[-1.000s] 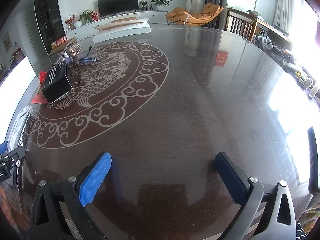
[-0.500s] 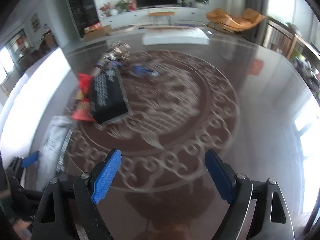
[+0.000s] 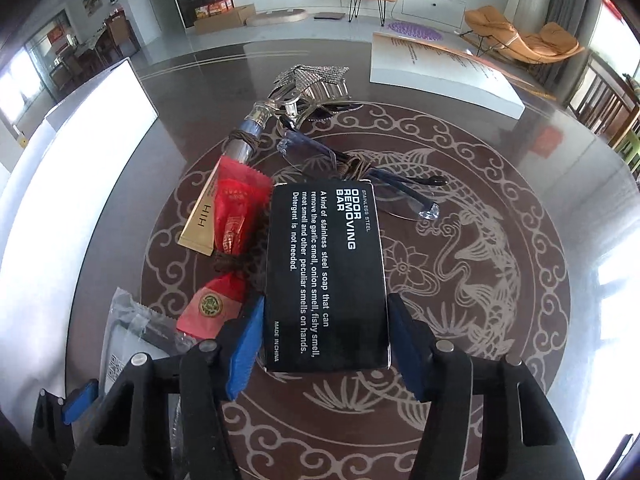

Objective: Organize objects
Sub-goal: 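Grasp the black odor-removing soap box with the right tool while the left tool holds the phone case, then lift the phone case and soap box and carry both toward the bin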

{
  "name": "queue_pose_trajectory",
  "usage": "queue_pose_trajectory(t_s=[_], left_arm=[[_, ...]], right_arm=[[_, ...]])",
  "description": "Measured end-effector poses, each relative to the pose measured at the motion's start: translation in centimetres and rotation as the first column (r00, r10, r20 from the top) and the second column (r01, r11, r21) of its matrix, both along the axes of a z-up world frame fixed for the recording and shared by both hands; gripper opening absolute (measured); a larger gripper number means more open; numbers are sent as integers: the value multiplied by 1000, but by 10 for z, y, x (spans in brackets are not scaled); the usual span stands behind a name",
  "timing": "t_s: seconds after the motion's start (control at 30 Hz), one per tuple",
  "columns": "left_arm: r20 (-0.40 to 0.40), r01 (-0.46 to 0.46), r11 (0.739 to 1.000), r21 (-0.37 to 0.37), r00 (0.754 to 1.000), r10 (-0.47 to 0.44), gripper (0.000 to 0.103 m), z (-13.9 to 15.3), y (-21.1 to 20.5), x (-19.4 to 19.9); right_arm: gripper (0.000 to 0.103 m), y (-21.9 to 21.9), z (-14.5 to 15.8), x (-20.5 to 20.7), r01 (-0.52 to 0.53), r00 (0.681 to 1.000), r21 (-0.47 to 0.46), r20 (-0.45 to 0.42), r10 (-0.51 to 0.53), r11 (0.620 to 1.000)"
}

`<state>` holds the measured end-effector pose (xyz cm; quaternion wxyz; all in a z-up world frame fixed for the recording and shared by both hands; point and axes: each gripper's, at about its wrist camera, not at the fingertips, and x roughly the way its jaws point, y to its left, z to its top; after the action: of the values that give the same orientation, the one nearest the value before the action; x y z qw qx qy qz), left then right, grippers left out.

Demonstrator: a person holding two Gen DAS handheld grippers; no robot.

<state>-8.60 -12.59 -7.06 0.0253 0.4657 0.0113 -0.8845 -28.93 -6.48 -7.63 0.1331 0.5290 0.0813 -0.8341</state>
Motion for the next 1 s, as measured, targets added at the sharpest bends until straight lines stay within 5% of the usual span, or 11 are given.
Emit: queue_pose_trajectory(t_s=[0.3, 0.53, 0.8, 1.0], left_arm=[[0, 0, 1000, -1, 1000, 0, 103, 0, 1, -1], [-1, 1, 1000, 0, 1000, -1, 103, 0, 0, -1], [-1, 2, 1000, 0, 1000, -2, 103, -1, 0, -1], [-1, 1, 1000, 0, 1000, -1, 103, -1, 0, -2]], right_arm=[[60, 61, -2, 94, 56, 993, -25, -104, -58, 998], [60, 103, -8, 164, 138, 958, -57, -244, -147, 989], [77, 112, -25, 151, 168, 963, -43, -204, -173, 985], [99, 113, -30, 148, 187, 966, -39, -177, -191, 982]])
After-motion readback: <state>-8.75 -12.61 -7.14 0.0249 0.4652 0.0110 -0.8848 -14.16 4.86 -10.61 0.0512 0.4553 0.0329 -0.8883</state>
